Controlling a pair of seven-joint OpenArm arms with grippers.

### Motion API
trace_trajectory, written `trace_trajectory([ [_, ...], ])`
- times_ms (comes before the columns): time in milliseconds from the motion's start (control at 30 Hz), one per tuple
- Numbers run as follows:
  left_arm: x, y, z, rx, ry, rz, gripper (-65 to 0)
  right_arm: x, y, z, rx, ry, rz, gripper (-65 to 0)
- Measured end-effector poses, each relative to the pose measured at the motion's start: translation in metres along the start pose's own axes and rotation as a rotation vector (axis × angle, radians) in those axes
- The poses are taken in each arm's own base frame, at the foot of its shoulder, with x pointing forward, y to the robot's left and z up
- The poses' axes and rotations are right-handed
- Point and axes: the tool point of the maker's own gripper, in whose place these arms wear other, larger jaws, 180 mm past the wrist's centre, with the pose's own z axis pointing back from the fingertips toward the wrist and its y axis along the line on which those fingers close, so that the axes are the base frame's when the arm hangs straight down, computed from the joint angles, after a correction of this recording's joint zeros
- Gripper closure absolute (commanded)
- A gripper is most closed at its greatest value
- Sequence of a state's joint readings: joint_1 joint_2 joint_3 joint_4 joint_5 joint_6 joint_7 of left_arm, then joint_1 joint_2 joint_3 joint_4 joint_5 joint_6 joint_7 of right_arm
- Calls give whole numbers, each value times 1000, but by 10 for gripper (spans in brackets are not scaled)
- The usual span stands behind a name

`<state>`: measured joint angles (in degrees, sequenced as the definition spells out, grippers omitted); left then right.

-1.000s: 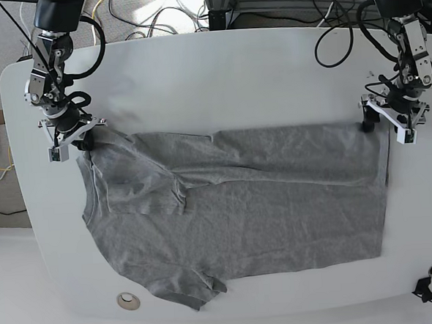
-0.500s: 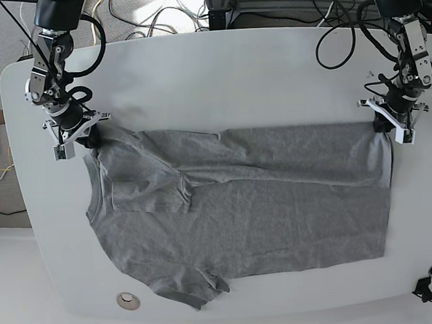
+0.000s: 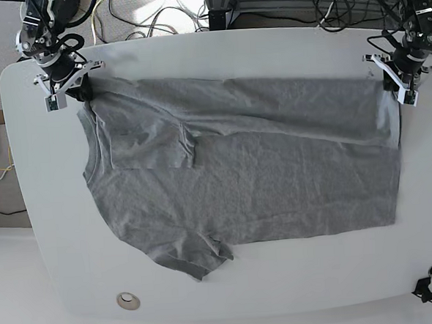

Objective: Fold the T-shirt properly
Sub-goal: 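Pull the shoulder edge away from the hem with both grippers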

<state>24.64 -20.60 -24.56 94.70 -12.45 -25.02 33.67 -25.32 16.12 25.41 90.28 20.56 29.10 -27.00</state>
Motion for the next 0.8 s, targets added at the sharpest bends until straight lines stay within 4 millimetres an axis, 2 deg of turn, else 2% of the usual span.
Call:
trace_trajectory([
  [67,-10,-5,12,-11,14,-10,-60,-8,0,10,-7,19,17,0],
  [200,-23,-1,34,16,39,-42,-60,-28,5,29,-9,74,56,0],
  [333,-36,-2,50,15,62,-58,-60,-36,7,37,-6,90,63,0],
  [500,-43,7,58,40,82,-55,-61,-43,11,43,-1,107,63,0],
  [633,-49,14,63,57,95,-47,-63,-49,1,51,-23,121,58,0],
  [800,-55,7,62,50,105,-29,-67,-49,1,52,-25,125,59,0],
])
